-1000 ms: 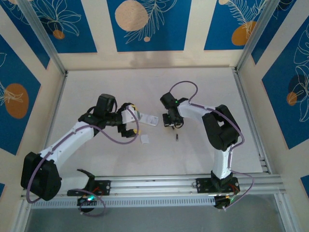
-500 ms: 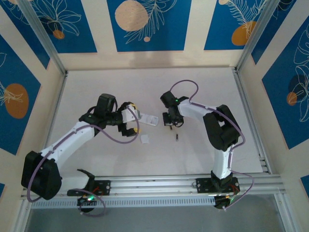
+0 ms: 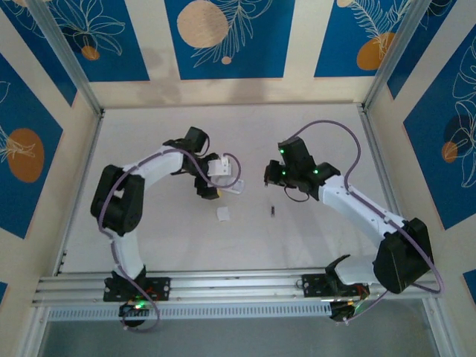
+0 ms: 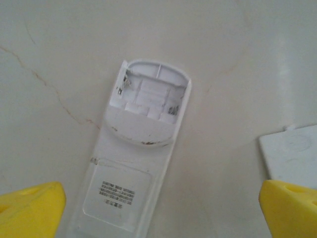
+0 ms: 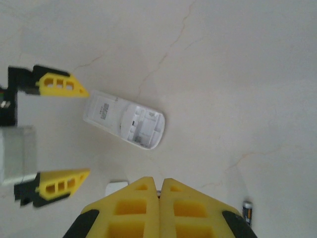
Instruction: Load the batteries into the remote control
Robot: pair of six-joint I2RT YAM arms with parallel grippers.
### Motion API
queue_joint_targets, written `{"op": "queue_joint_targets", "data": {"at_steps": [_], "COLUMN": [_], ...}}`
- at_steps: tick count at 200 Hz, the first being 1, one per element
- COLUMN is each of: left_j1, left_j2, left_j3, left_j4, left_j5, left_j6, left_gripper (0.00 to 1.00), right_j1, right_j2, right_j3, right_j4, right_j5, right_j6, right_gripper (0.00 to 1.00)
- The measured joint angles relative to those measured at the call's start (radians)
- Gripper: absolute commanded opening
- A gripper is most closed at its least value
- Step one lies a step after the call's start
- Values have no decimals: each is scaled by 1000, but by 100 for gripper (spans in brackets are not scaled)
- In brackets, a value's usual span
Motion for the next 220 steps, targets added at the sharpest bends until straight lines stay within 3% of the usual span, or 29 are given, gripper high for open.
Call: {"op": "queue_joint_targets", "data": {"at_steps": [26,55,105,129,143,167,220], "left_j1": [0,0,0,0,0,0,-8], "left_j2": [78,161,250,265,270,271,257], "left_j3": [87,177,227,255,269,274,254], "left_j4": [-39,-66,-129,-157,-168,-175,-150], "left_j5": [-21,-33,-48,-57,-63,-63,-74], "left_j6": [38,64,86,89,82,62,-60], "left_gripper": [98,87,82,72,63,57,53], "right_j1": [-3,-11,-35,-41,-41,-41,-41], "right_j2": [-42,-68,-87,-87,-87,-96,-143], "right_j3": [-35,-47,-47,-47,-47,-47,-47], "right_j4": [-15,-29,-45,-55,-60,-68,-68], "right_j5": [-2,-2,-3,-6,-6,-6,-5], "right_j6": [4,4,3,3,3,5,50], "right_gripper": [4,4,4,4,4,4,5]}}
